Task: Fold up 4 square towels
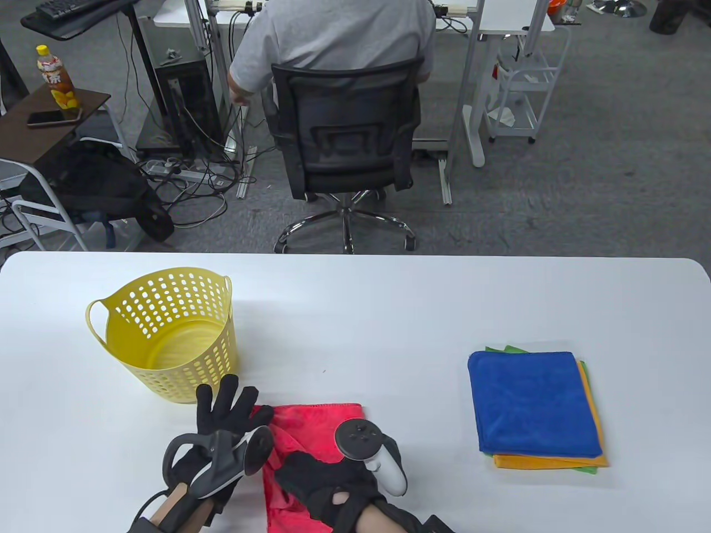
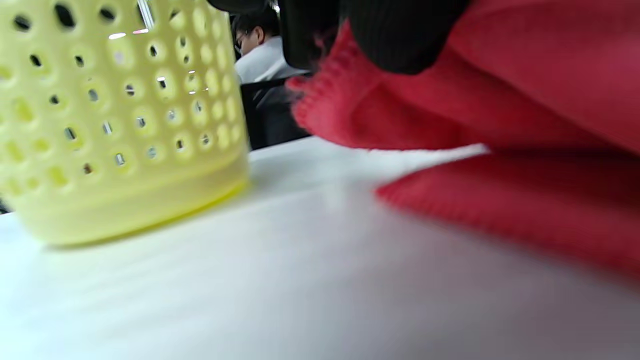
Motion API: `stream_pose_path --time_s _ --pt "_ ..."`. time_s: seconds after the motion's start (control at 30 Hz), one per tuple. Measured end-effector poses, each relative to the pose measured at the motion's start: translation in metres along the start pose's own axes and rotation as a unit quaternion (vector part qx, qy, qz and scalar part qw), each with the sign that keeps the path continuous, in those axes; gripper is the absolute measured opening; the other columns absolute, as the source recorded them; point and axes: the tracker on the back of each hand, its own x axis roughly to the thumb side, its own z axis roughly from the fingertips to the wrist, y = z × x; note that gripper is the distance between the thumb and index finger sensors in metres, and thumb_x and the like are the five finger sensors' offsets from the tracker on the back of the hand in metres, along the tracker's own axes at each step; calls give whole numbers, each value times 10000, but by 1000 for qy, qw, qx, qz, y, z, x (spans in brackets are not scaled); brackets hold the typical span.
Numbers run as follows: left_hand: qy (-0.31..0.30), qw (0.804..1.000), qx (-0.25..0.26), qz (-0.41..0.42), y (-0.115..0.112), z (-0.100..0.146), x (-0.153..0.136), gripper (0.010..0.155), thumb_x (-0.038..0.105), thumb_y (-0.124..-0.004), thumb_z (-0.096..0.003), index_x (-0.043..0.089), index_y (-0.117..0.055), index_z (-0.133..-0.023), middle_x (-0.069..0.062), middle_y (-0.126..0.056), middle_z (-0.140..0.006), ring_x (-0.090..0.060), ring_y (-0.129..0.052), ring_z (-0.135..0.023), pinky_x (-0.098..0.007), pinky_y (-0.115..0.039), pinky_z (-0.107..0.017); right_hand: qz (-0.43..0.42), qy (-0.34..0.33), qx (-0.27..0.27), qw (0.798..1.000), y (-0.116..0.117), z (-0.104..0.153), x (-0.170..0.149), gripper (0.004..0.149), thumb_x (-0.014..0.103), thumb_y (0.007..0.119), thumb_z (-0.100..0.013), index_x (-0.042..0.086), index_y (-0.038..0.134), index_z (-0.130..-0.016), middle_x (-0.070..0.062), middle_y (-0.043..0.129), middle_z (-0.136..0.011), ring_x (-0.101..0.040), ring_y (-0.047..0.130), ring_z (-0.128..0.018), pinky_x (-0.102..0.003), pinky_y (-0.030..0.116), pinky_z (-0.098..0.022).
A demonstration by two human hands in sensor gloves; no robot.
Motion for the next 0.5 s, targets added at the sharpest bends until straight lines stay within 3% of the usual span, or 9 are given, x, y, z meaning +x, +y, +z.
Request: stream_pose_path --time_s 0.03,0.13,0.2,0.27,0.3,0.37,0.43,0.5 --pt "2 1000 -10 -26 -8 1 -4 489 426 -775 -509 534 -729 -984 103 -624 -1210 -313 -407 -1218 -609 -264 -879 4 2 21 1000 4 -2 -3 837 499 633 -570 -54 327 -1118 -426 391 -1102 -599 463 -910 -763 600 -559" --pt "23 999 14 -46 -15 8 -17 478 416 -775 -505 502 -763 -976 94 -677 -1186 -309 -472 -1204 -603 -300 -877 -3 -28 26 999 -5 11 10 838 511 632 -569 -42 340 -1126 -424 373 -1114 -647 444 -932 -788 542 -569" --pt "40 999 -1 -30 -10 10 -29 500 410 -768 -508 466 -747 -1004 61 -677 -1187 -324 -498 -1193 -604 -326 -873 3 -61 -29 998 -25 29 25 800 504 639 -572 -27 413 -1125 -410 469 -1104 -587 589 -934 -758 567 -582" --pt "52 999 -9 13 -3 13 -41 508 409 -764 -513 444 -739 -1019 41 -676 -1187 -331 -518 -1188 -605 -342 -873 40 -64 -135 988 -52 48 35 717 465 664 -576 -19 551 -1093 -392 629 -1046 -550 745 -839 -709 629 -568" --pt "57 998 -6 36 0 16 -46 516 409 -764 -512 435 -733 -1026 31 -676 -1187 -339 -525 -1184 -608 -350 -871 72 -48 -192 978 -62 56 36 690 445 687 -573 -29 603 -1068 -395 682 -1006 -539 792 -782 -696 646 -556" --pt "55 995 4 88 8 25 -55 530 429 -762 -511 424 -722 -1040 22 -677 -1187 -347 -529 -1181 -610 -357 -868 204 42 -308 928 -81 65 29 652 434 711 -569 -40 688 -1017 -385 772 -923 -495 866 -673 -644 702 -519" --pt "48 991 10 124 12 33 -59 542 459 -756 -509 415 -717 -1047 12 -672 -1190 -357 -526 -1179 -614 -358 -866 280 140 -332 890 -87 57 14 642 443 705 -572 -48 728 -985 -378 809 -874 -465 887 -620 -619 717 -501" --pt "42 987 24 152 14 40 -61 537 460 -754 -509 403 -731 -1042 3 -688 -1180 -361 -550 -1169 -616 -372 -861 311 212 -304 875 -86 41 -5 647 466 686 -573 -54 773 -949 -373 832 -832 -451 889 -586 -616 714 -490"
